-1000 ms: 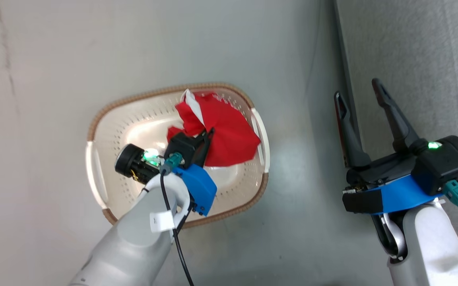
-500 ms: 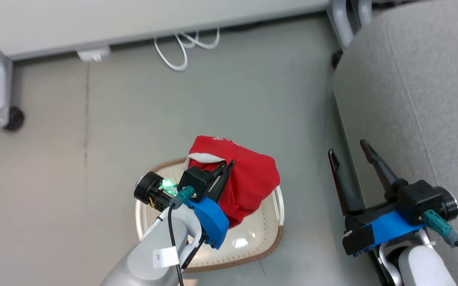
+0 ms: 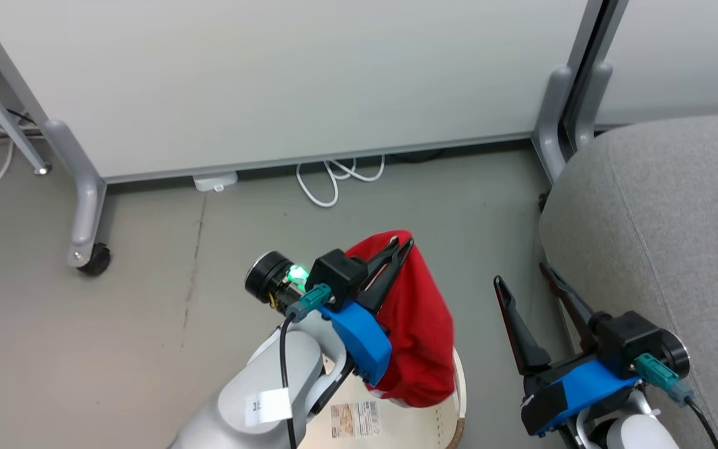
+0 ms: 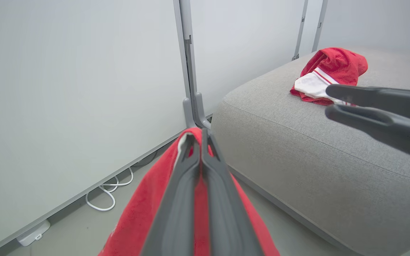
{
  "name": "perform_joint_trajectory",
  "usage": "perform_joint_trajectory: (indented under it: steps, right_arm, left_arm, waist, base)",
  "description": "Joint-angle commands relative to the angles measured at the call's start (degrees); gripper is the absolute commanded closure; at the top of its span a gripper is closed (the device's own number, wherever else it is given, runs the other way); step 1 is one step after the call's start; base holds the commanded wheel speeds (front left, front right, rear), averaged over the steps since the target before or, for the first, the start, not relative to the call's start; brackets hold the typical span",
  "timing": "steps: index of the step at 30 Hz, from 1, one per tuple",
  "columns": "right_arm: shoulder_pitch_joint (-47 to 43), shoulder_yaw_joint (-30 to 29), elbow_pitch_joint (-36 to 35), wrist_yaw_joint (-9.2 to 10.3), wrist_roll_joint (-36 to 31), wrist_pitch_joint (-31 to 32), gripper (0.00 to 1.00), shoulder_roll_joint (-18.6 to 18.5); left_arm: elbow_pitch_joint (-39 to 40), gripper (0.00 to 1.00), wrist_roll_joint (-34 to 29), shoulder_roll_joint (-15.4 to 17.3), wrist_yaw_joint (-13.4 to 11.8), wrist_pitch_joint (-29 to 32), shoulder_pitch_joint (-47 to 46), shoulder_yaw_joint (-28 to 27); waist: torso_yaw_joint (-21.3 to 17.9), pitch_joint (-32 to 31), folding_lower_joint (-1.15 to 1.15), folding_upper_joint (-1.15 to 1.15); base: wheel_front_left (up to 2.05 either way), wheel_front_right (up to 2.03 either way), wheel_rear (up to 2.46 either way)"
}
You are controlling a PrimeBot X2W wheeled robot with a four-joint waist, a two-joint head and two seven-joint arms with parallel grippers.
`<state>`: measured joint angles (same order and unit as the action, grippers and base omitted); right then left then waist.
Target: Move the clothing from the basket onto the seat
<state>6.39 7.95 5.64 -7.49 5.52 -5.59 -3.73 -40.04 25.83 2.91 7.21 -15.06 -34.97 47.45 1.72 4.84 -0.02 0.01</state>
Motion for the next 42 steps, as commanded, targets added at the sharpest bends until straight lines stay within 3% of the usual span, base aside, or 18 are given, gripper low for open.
perform_joint_trajectory:
  steps: [1,19,36,42]
  right_arm:
    - [-1.11,0.33,0.37,-0.01,0.22,0.05,0.0,0.26]
    - [-2.64,1.6,1.58,-0.01,1.17,0.38,0.0,0.71]
    - [-0.62,2.84,2.51,-0.01,1.73,0.9,0.0,0.82]
    - [3.58,4.78,6.38,-0.01,3.36,3.42,0.0,-0.07]
  left_arm:
    - [0.56,1.0,0.93,-0.02,0.38,-0.17,-1.68,0.88]
    - [0.61,1.0,12.57,-0.02,0.28,-0.17,-9.8,11.69]
    - [0.17,1.0,14.44,-0.02,-0.1,-0.17,-10.7,13.6]
    - [0.51,1.0,14.72,-0.01,-0.13,-0.17,-10.88,14.03]
  waist:
    - [0.84,-1.88,0.02,-0.01]
    - [1.29,-4.53,0.02,-0.01]
    - [1.05,-3.83,0.02,-0.01]
    - [0.84,-3.68,0.02,-0.01]
  base:
    - [0.0,0.0,0.0]
    - [0.0,0.0,0.0]
    - [0.0,0.0,0.0]
    - [0.0,0.0,0.0]
